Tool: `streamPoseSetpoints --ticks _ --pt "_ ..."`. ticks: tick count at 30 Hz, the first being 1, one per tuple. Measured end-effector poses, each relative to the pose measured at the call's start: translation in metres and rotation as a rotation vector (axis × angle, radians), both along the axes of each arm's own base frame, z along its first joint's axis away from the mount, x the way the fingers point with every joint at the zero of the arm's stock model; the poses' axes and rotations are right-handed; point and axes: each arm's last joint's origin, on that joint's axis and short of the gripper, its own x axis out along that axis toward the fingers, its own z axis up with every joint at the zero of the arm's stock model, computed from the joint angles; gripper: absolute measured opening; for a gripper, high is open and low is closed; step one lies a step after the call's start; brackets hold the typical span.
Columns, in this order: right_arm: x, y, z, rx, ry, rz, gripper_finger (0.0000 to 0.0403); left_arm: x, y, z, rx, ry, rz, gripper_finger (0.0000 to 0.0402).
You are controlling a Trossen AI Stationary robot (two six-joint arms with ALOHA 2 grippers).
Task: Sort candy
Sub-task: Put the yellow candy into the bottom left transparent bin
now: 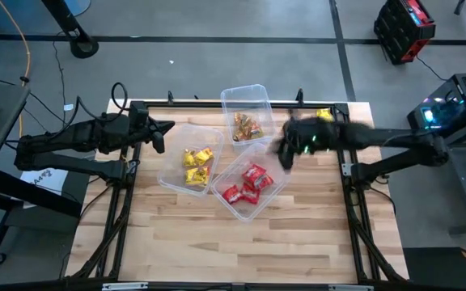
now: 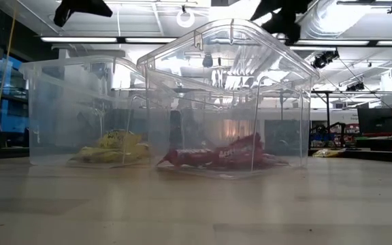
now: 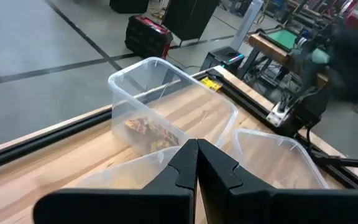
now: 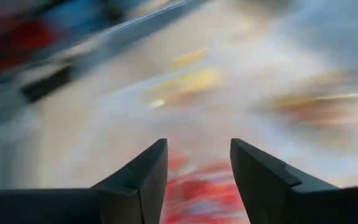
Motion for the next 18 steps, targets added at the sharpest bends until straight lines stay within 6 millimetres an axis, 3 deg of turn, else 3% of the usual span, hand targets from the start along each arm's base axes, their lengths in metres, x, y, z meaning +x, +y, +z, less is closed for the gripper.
streamPoseSetpoints --ticks 4,8,12,18 --pt "-0.027 -0.034 0.038 -0.255 0.147 -0.557 0.0170 0.000 0.000 0.000 0.000 0.003 0.000 0.0000" --pt "-0.047 -0.076 0.043 -0.308 0.210 -0.906 0.0164 0.000 0.000 0.000 0.001 0.001 0.000 0.0000" --pt "-0.055 -0.125 0.020 -0.208 0.254 -1.138 0.0156 0.000 0.000 0.000 0.001 0.000 0.001 0.0000" --pt "-0.066 -0.203 -0.046 0.033 0.447 -1.327 0.0154 0.000 0.000 0.000 0.000 -0.002 0.000 0.0000"
